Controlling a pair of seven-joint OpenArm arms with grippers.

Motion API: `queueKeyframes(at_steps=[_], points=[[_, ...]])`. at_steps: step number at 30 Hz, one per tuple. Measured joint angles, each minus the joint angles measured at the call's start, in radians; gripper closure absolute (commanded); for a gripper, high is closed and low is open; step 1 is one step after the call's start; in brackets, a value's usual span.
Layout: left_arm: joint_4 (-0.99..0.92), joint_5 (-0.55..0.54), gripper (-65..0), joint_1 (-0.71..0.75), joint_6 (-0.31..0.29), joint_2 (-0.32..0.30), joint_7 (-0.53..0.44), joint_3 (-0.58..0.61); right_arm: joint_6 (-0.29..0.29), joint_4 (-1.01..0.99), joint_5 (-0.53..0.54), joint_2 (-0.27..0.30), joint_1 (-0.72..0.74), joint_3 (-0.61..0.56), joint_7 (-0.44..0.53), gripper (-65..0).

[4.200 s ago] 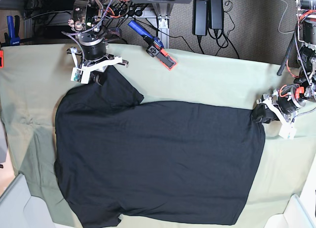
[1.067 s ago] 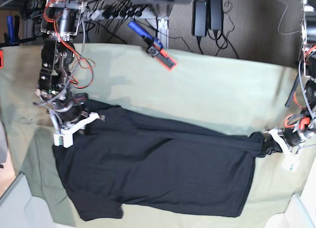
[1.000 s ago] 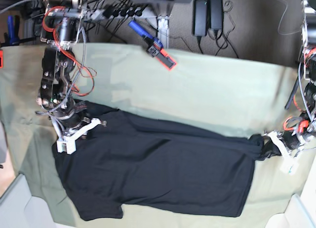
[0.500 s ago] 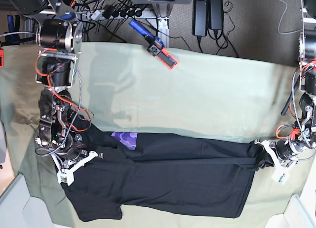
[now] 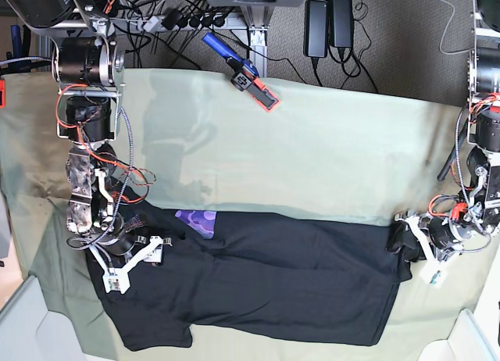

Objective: Fold the T-shirt properly
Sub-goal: 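Lift the shirt with both grippers and fold it over toward the hem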

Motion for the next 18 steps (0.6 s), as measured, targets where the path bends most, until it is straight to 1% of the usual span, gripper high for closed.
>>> queueKeyframes(at_steps=[3,4,6,8,11,14,18], points=[[0.0,-0.074,-36.3,0.0,-0.001,-0.014,0.018,-0.013,-0.004,0.053,-0.003,0.01,-0.004,0.018,-0.131,-44.3],[0.0,-0.104,-36.3,0.0,0.0,-0.023,0.032,-0.029,-0.004,0.082,-0.002,0.01,-0.009,0.038,-0.157,-44.3],[0.0,-0.155,-36.3,0.0,0.0,-0.036,0.08,-0.08,-0.004,0.161,0.004,0.007,-0.027,0.098,-0.17,-44.3],[0.0,-0.22,-36.3,0.0,0.001,-0.046,0.143,-0.134,-0.004,0.261,0.058,0.005,-0.057,0.179,-0.18,-44.3],[0.0,-0.298,-36.3,0.0,0.001,-0.054,0.232,-0.187,-0.004,0.34,0.135,0.025,-0.092,0.282,-0.237,-44.3],[0.0,-0.327,-36.3,0.006,0.001,-0.06,0.239,-0.193,-0.004,0.358,0.211,0.037,-0.159,0.364,-0.257,-44.3],[0.002,-0.38,-36.3,0.042,0.001,-0.068,0.266,-0.195,-0.002,0.362,0.293,0.025,-0.275,0.452,-0.266,-44.3]])
